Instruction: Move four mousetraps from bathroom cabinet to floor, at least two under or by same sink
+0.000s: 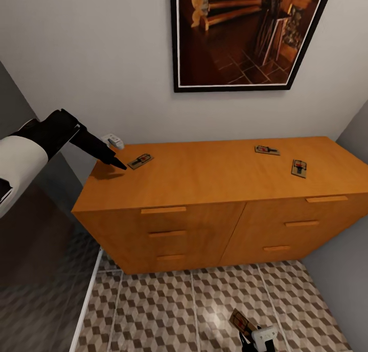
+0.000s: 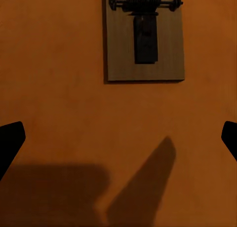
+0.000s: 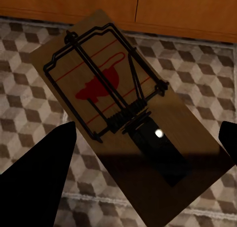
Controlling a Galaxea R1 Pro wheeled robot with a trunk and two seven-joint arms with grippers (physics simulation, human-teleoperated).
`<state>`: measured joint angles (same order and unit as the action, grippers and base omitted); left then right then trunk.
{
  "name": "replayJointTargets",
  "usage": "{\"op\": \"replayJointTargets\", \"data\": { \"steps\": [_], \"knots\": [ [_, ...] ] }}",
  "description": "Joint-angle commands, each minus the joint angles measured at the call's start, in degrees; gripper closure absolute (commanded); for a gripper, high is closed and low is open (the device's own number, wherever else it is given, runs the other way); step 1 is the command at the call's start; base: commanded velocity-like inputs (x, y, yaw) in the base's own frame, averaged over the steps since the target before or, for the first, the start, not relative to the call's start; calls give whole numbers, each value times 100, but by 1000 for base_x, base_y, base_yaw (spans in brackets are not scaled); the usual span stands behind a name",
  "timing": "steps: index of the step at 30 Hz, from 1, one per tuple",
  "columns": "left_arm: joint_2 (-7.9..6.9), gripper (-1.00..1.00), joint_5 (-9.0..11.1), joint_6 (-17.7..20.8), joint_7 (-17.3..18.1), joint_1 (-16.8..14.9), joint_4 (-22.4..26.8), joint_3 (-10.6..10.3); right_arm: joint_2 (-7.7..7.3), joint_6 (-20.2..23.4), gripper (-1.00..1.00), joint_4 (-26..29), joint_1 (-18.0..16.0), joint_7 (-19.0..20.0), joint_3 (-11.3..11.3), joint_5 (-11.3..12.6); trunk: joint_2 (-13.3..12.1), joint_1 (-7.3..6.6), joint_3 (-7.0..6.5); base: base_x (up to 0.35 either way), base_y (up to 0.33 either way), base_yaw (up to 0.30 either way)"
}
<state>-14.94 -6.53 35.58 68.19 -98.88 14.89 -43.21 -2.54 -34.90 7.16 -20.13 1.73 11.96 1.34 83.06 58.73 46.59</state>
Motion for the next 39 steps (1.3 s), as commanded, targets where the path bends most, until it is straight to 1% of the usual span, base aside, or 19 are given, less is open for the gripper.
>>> {"op": "replayJointTargets", "data": {
  "steps": [1,6,14,39],
  "knots": [
    [-1,-100,-60,54,37,1,14,32,-1,-17,100,-4,-4,21,8,16,2,0,4,0,0,0],
    [0,-100,-66,54,37,1,14,32,-1,-17,100,-4,-3,21,10,14,2,0,4,15,-8,0],
    [0,-100,-67,62,37,1,14,32,-1,-17,100,-4,-5,21,10,14,2,0,4,150,-73,0],
    [5,-100,-68,63,43,1,14,27,-1,-17,100,-4,-6,21,12,-6,2,0,4,28,-2,0]
  ]
}}
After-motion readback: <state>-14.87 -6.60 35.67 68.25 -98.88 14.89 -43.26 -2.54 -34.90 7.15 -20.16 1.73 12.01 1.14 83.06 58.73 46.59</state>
